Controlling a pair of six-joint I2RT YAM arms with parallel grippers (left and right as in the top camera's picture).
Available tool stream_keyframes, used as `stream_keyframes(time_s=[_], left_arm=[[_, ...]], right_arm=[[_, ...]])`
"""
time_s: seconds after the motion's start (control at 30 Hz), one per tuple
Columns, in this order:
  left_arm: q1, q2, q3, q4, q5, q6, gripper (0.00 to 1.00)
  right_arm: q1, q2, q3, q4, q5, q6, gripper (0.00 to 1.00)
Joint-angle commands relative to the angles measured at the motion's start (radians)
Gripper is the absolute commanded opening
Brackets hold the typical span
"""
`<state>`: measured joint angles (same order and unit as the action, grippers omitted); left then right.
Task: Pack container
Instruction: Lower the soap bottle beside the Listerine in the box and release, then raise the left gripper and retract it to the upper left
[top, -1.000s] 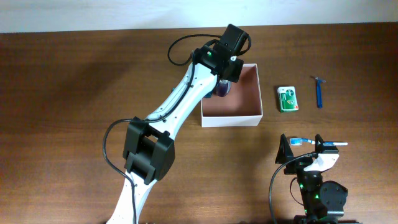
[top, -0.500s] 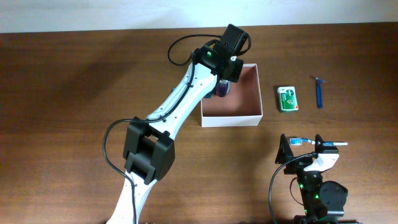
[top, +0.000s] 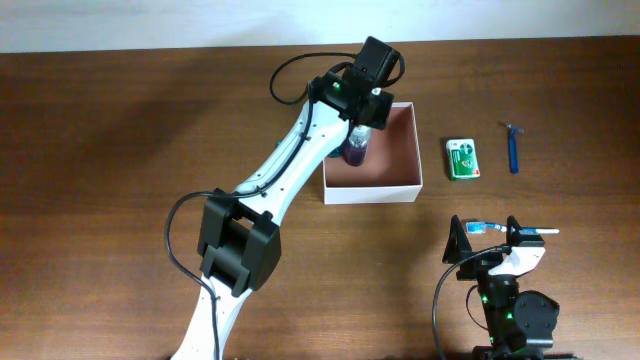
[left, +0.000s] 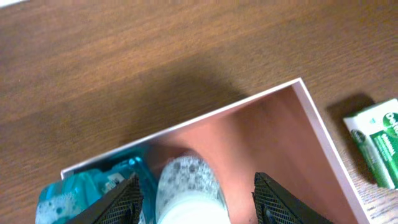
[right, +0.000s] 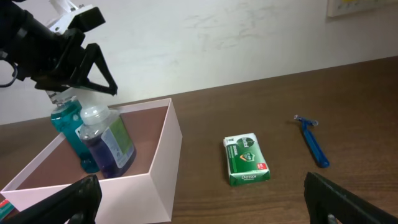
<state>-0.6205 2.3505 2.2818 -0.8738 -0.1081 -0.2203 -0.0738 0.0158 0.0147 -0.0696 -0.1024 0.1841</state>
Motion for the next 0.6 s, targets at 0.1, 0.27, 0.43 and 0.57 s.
stream_keyframes(time_s=[0.1,0.27,0.43,0.57], left_arm=[[0.006,-0.010,0.031,0.070,0.006,0.063,0.59],[0.020,-0.010,0.101,0.104,0.006,0.095,0.59],[0.030,-0.011,0.236,0.102,0.006,0.096,0.59],[0.039,-0.011,0.369,0.037,-0.017,0.103,0.74]], right_arm=[[0.009,-0.011,-0.009,0.000,0.009,0.005,0.99],[0.009,-0.011,-0.009,0.000,0.009,0.005,0.99],[0.009,-0.011,-0.009,0.000,0.009,0.005,0.99],[0.009,-0.011,-0.009,0.000,0.009,0.005,0.99]])
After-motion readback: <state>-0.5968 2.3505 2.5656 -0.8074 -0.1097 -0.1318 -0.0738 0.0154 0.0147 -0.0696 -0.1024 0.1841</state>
